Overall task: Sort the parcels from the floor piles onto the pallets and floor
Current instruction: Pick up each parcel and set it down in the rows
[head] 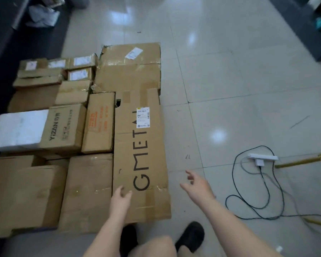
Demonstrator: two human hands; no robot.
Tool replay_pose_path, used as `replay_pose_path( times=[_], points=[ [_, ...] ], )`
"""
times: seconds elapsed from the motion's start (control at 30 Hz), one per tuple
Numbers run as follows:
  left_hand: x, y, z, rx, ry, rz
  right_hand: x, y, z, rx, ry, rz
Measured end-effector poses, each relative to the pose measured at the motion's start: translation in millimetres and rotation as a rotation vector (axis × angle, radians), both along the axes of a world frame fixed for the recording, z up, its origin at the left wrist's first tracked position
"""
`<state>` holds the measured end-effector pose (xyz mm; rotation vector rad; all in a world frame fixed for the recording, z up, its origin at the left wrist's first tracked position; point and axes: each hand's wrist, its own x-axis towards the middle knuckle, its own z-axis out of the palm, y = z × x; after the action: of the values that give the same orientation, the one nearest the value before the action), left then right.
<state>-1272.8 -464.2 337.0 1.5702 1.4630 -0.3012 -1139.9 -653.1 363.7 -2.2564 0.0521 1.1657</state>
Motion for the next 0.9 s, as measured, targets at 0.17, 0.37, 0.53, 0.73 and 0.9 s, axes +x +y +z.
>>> replay_pose_path(
  times=[0.17,0.37,0.53,0.73,0.9],
  points=[
    [80.2,-20.3,75.4,0.035,-0.152,-0.004,69.4,-23.9,83.1,0.004,-0.125,-0.025],
    [137.7,-18.8,100.8,0.041,-0.235,0.021,133.9,-18.5,130.1,0.092,-0.215,0.010],
    [211.0,-9.1,102.0,0.041,-0.244,0.012,214.4,8.9,154.1,0.016,-0.356,0.266],
    [328.1,27.3,115.9,0.032,-0.240,-0.001,332.6,62.0,167.3,-0.085,-0.401,0.473],
    [420.5,56.2,124.2,0.003,-0.243,0.088,432.7,95.5,171.1,-0.019,-0.367,0.445]
  ],
)
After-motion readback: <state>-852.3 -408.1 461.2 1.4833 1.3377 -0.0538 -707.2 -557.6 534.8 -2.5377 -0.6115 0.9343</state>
